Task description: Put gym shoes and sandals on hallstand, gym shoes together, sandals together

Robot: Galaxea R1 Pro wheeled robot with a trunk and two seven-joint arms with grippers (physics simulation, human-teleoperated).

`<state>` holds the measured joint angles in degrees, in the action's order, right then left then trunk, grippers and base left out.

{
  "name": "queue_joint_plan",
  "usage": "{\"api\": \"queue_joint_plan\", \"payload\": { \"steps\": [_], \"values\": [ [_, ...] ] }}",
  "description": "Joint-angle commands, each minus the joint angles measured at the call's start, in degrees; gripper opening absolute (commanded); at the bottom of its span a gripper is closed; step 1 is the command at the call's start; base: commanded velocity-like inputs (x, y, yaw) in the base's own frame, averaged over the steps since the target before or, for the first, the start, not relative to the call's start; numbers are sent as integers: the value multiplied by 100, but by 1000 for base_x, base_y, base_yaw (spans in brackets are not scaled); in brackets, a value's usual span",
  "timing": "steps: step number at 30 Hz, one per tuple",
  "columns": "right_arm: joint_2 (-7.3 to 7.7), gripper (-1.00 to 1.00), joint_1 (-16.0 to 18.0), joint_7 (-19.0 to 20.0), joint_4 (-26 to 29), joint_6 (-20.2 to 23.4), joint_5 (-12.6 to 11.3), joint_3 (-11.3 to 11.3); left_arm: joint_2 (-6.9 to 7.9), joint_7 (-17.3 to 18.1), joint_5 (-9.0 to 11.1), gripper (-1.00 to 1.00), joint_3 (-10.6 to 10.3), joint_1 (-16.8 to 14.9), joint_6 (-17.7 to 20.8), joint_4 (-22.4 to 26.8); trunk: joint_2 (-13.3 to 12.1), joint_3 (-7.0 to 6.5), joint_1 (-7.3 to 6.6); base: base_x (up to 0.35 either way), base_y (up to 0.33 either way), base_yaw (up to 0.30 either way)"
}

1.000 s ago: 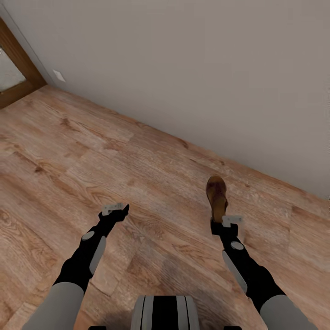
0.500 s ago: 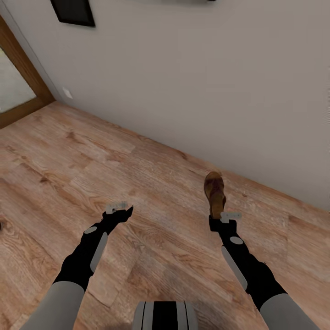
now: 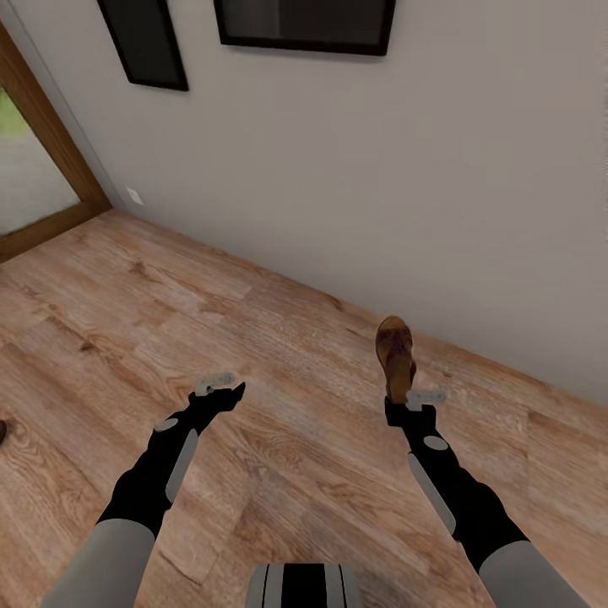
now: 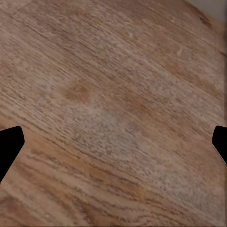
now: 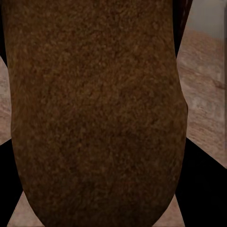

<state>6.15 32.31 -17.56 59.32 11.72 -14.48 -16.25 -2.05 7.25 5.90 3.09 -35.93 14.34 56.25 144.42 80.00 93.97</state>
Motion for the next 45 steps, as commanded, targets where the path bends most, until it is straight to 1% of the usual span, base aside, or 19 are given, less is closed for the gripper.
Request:
{"api": "queue_joint_plan", "payload": {
  "steps": [1, 9, 25, 33, 45],
  "values": [
    [9, -100, 3, -54, 10, 24, -46, -20, -6, 31, 67, 100, 23, -1, 57, 7, 0, -19, -3, 0, 0, 0],
    [9, -100, 3, -54, 10, 24, -46, -19, -6, 31, 77, 100, 24, -1, 60, 8, -11, -205, -24, 0, 0, 42],
    [9, -100, 3, -54, 10, 24, -46, -19, -6, 34, 82, 100, 25, -1, 60, 9, -11, -301, -24, 1, 6, 218],
    [9, -100, 3, -54, 10, 24, -46, -19, -6, 38, 86, 100, 33, -1, 60, 9, -11, -353, -24, 120, 230, 224],
    [9, -100, 3, -54, 10, 20, -46, -19, 2, 40, 91, 100, 43, -1, 60, 9, -11, -433, -24, 200, 290, 217]
  ]
}}
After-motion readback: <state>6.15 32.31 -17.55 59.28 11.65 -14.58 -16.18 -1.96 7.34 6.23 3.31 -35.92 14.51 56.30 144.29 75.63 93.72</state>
